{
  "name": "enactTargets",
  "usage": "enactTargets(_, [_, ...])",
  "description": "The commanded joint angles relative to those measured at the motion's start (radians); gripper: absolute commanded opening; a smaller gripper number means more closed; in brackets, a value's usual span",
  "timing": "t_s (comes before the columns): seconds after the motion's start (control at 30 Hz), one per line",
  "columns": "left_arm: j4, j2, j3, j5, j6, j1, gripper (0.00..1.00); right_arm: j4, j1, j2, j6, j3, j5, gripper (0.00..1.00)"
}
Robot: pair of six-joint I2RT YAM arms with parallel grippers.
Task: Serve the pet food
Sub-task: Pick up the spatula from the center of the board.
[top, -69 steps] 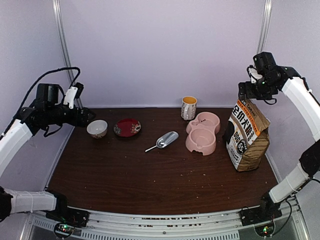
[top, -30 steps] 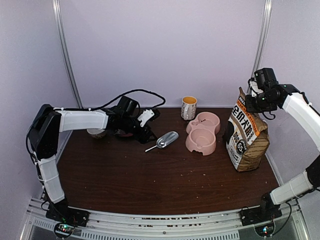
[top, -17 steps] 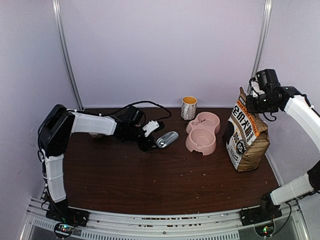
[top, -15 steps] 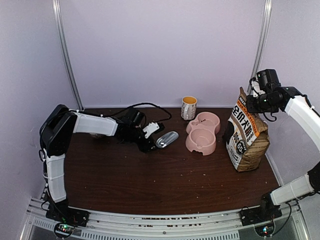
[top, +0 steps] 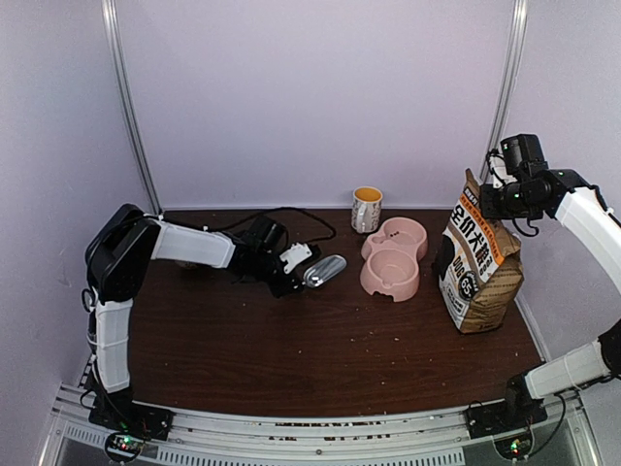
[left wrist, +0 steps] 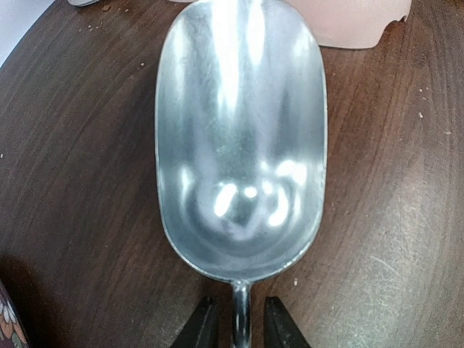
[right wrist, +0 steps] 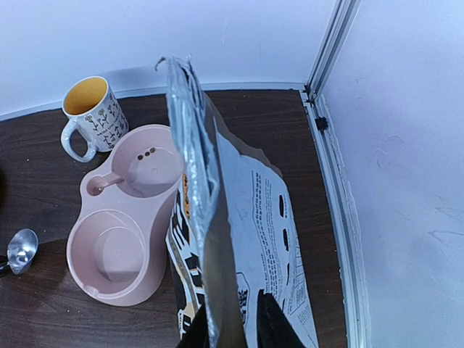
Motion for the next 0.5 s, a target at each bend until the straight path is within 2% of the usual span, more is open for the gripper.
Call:
enactTargets(0.0, [-0.016, 0.043, 0.053, -0.055, 0.01, -0.022, 0.25, -0.029, -0.002, -0.02, 0.012, -0.006, -0.018, 0.17])
enactTargets(0.1, [-0.057, 0.057, 0.077, -0.094, 0.013, -0.033, 0.26, -0.033, -0.002, -0.022, 0.012, -0.004, -0.019, 0.17])
enactTargets(0.27, [-0.081, 0.067, 0.098, -0.064, -0.006, -0.033, 0.27, -0.04, -0.002, -0.02, 0.013, 0.004, -0.022, 0.18])
enactTargets(0.3, [-0.091, 0.071, 0.106, -0.058, -0.009, -0.033, 0.24, -0.043, -0.003, -0.018, 0.013, 0.007, -0.024, 0.18])
enactTargets(0.47, [-0.092, 0.075, 0.108, -0.042, -0.016, -0.033, 0.0, -0.055, -0.002, -0.021, 0.014, 0.02, -0.023, 0.18])
